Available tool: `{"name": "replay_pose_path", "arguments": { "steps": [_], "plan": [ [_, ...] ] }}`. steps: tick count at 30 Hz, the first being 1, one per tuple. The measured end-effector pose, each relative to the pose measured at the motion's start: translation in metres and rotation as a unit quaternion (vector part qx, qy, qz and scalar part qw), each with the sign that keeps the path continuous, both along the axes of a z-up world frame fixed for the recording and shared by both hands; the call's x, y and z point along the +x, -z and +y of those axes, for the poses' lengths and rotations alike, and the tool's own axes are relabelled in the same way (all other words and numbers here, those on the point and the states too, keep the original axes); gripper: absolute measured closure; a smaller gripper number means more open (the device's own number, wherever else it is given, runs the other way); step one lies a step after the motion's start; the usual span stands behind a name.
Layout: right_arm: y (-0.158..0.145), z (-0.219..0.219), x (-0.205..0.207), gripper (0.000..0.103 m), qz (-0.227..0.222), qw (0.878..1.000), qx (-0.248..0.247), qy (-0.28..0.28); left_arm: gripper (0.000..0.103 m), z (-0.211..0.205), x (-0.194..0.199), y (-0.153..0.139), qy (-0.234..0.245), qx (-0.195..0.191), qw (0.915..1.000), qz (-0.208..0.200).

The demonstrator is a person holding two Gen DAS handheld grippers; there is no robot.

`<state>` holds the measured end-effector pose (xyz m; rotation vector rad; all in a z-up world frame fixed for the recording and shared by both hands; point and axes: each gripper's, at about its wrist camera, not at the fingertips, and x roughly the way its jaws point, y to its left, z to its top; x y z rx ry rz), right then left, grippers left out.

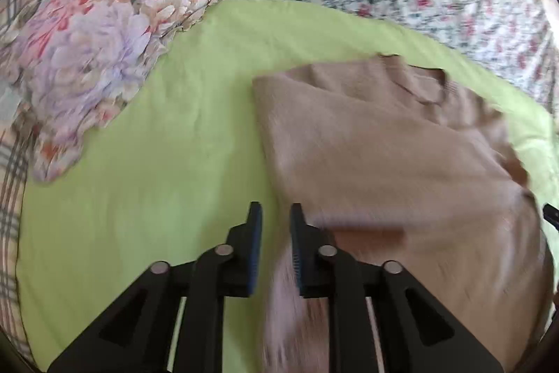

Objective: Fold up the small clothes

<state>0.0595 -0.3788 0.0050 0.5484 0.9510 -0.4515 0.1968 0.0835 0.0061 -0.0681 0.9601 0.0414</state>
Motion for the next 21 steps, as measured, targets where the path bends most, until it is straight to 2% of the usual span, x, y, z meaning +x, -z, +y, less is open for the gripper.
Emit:
{"name": "replay_pose_path", "arguments": {
  "steps": [2,6,8,11,15,17,21],
  "plan": [
    [-0.014,0.01,-0.02,0.067,-0.012,1.0,-0.001,-0.023,0.072,-0.002,-0.031,-0.006,0.012,-0.008,0.9999,-0.002],
    [-0.032,0.04,-0.049,0.066,-0.006,0.998,-0.006,-0.067,0.06,-0.006,-0.089,-0.009,0.026,-0.011,0.9996,0.009],
    [-0.036,0.058,-0.065,0.064,0.007,0.996,-0.014,-0.087,0.05,-0.006,-0.117,-0.006,0.027,-0.023,0.9991,0.021],
    [-0.03,0.087,-0.084,0.056,0.044,0.991,-0.039,-0.119,0.049,-0.006,-0.156,0.0,0.029,-0.04,0.998,0.041],
    [-0.01,0.112,-0.11,0.055,0.119,0.979,-0.086,-0.143,0.047,-0.012,-0.192,0.014,0.031,-0.053,0.9956,0.071],
    [-0.007,0.117,-0.126,0.055,0.148,0.971,-0.131,-0.136,0.047,-0.017,-0.208,0.021,0.035,-0.057,0.994,0.086],
    [-0.02,0.097,-0.158,0.055,0.17,0.968,-0.165,-0.081,0.047,-0.028,-0.233,0.028,0.053,-0.067,0.991,0.103]
  ]
}}
